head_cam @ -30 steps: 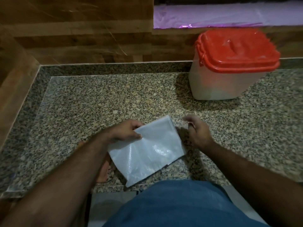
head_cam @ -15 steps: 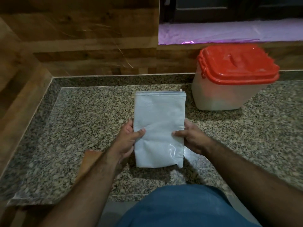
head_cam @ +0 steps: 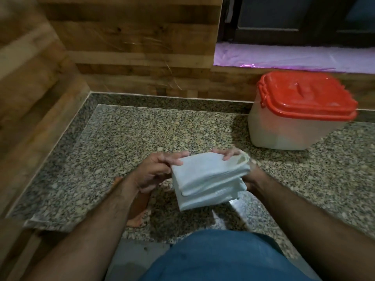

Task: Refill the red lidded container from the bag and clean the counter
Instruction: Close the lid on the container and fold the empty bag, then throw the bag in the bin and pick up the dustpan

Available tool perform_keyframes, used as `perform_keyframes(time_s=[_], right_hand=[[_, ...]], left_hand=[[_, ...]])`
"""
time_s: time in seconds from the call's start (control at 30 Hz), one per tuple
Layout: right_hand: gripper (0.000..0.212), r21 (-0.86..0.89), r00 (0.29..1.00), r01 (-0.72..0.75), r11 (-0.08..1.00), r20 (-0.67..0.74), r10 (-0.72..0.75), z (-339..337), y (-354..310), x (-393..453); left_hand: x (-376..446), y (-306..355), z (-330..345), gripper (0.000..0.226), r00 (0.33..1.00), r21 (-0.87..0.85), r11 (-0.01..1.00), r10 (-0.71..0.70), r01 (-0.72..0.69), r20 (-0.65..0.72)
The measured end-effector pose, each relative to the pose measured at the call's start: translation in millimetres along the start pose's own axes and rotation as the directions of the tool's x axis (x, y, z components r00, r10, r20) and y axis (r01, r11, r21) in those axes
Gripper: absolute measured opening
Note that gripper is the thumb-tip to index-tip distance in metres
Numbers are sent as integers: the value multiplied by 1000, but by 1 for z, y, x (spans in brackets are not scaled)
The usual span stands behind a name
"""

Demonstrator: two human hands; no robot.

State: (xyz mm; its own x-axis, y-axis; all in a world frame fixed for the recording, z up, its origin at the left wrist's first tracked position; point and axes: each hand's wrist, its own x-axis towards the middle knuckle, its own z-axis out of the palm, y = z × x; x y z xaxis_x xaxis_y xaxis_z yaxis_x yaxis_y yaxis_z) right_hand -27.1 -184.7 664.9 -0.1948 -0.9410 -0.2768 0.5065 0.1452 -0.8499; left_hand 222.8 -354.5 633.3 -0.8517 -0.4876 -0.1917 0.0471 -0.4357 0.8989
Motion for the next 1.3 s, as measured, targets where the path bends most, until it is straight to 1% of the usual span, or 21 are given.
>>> perform_keyframes(time_s=[0.03,0.07,0.1,0.17,0.2,0.23,0.27,0.33,0.37,0.43,0.53,0.6,0.67,0.7,0.8,0.9,0.97,1.03,1.17,1.23,1.3], right_hand=[[46,-6,997,46,999,61,-46,-2,-1,-2],[54,8,992,53,999,117,-54,-9,1,3],[58,23,987,32,999,157,-35,-9,1,6],[59,29,990,-14,999,139,9,-11,9,17],[54,23,990,-48,999,135,44,-1,8,16],[37,-5,989,-80,997,121,80,13,7,13],[10,42,988,-92,995,125,87,24,7,10],[30,86,980,-138,987,157,123,41,14,13],[23,70,963,-191,979,209,173,47,23,16],[11,-26,951,-239,971,196,239,64,43,13],[21,-42,912,-322,946,257,321,84,84,-3],[33,-44,820,-498,866,300,487,100,122,-18],[47,-158,698,-615,772,345,627,119,161,-38],[47,-266,652,-612,745,365,665,131,182,-50],[44,-585,536,-431,687,447,717,170,235,-91],[43,-612,537,-428,665,420,731,208,276,-125],[34,-605,543,-444,660,404,736,234,300,-149],[32,-614,533,-465,637,381,756,256,331,-167],[34,-667,499,-493,559,309,809,296,410,-200],[35,-727,504,-476,495,235,831,308,449,-216],[41,-799,522,-454,394,120,844,309,489,-224]], left_hand=[[-8,2,0,34,999,-94,996,-6,9,36],[-15,2,1,34,999,-163,986,-13,19,42],[-23,4,4,31,1000,-174,985,-20,21,7],[-38,6,12,30,983,-76,995,-79,67,-165],[-45,5,17,44,965,-25,991,-133,131,-227],[-54,4,23,55,948,-1,982,-184,190,-259],[-64,2,33,60,943,-6,978,-203,209,-265],[-89,-6,53,60,926,-65,981,-196,185,-323],[-104,-13,59,59,902,-96,982,-188,163,-388],[-142,-29,67,61,835,-146,986,-149,83,-530],[-209,-63,73,68,726,-190,981,-110,-29,-679],[-260,-89,77,64,614,-187,980,-107,-67,-782],[-309,-113,87,61,494,-170,983,-114,-70,-862],[-334,-126,92,60,443,-163,985,-121,-57,-888],[-400,-156,110,56,284,-180,983,-163,-33,-945],[-460,-189,120,39,148,-240,950,-213,-200,-966],[-490,-215,127,32,91,-285,886,-271,-365,-958],[-511,-241,134,36,53,-312,816,-329,-487,-943],[-549,-286,125,39,-8,-331,727,-420,-602,-908],[-572,-312,113,40,-76,-329,712,-472,-621,-878],[-597,-341,100,51,-142,-343,729,-514,-592,-846]])
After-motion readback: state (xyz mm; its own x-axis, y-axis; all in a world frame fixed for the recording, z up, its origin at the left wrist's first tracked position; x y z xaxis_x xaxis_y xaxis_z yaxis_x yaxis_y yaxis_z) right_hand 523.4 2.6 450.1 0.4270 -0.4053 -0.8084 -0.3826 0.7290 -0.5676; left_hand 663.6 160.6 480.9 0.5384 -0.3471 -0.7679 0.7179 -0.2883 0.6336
